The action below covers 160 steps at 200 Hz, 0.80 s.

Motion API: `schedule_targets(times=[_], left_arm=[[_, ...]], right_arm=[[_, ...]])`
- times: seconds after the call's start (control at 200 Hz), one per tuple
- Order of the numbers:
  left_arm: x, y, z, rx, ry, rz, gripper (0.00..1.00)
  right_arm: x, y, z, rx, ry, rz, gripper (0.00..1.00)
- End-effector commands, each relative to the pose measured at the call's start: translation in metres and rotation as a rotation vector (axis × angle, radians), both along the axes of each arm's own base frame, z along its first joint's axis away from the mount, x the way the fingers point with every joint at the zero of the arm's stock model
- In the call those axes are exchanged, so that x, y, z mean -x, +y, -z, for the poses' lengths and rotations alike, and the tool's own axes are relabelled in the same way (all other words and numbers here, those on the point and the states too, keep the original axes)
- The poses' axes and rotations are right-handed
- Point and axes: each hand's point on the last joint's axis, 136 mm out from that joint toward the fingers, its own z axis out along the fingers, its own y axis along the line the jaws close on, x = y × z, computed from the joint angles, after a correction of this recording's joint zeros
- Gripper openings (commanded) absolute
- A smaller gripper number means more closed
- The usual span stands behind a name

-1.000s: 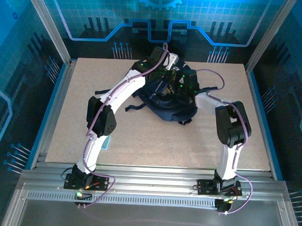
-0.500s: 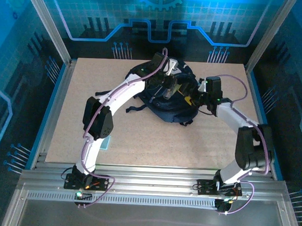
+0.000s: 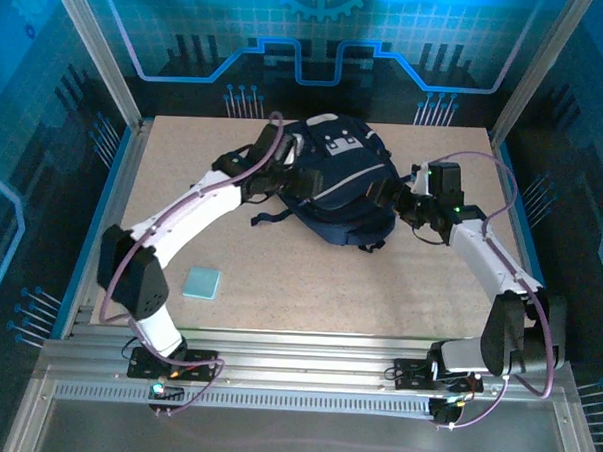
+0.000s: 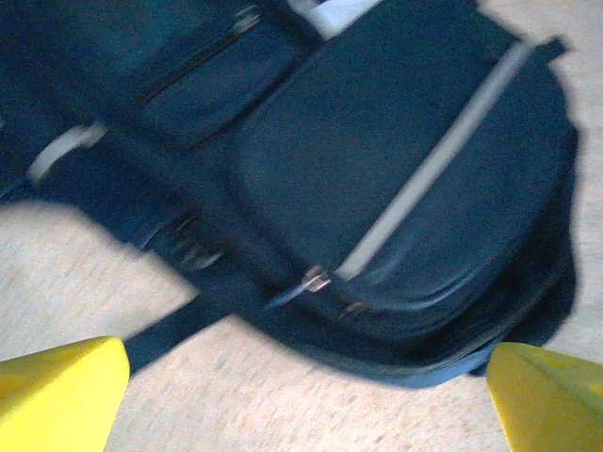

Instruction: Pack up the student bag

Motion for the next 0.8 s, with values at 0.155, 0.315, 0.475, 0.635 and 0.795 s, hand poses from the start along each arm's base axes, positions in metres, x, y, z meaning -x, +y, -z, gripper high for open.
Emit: schedule_targets(times=[0.155,0.315,0.475,0.635,0.795], left_arm=[[0.099,0.149,0.070,-0.192,0.297,-0.605,0.99],[0.137,0.182,0.089,-0.248,0.339,-0.681,0.99],[0.179,0.212,0.125,-0.226,0.456,-0.807,0.99],[0.181,0.213,0.158,0.013,0.452,-0.835,0.99],[0.174,0.206,0.168,0.108,0.425,-0.795,0.99]], right_arm=[[0.001,0.013,0.033,-0.008,0.045,-0.031,1.00],[0.004,0.024,0.040,-0.007,0.057,-0.070,1.00],[0.008,0.029,0.044,0.009,0.058,-0.086,1.00],[0.009,0.031,0.045,-0.008,0.059,-0.084,1.00],[0.011,0.028,0.039,0.006,0.048,-0.070,1.00]])
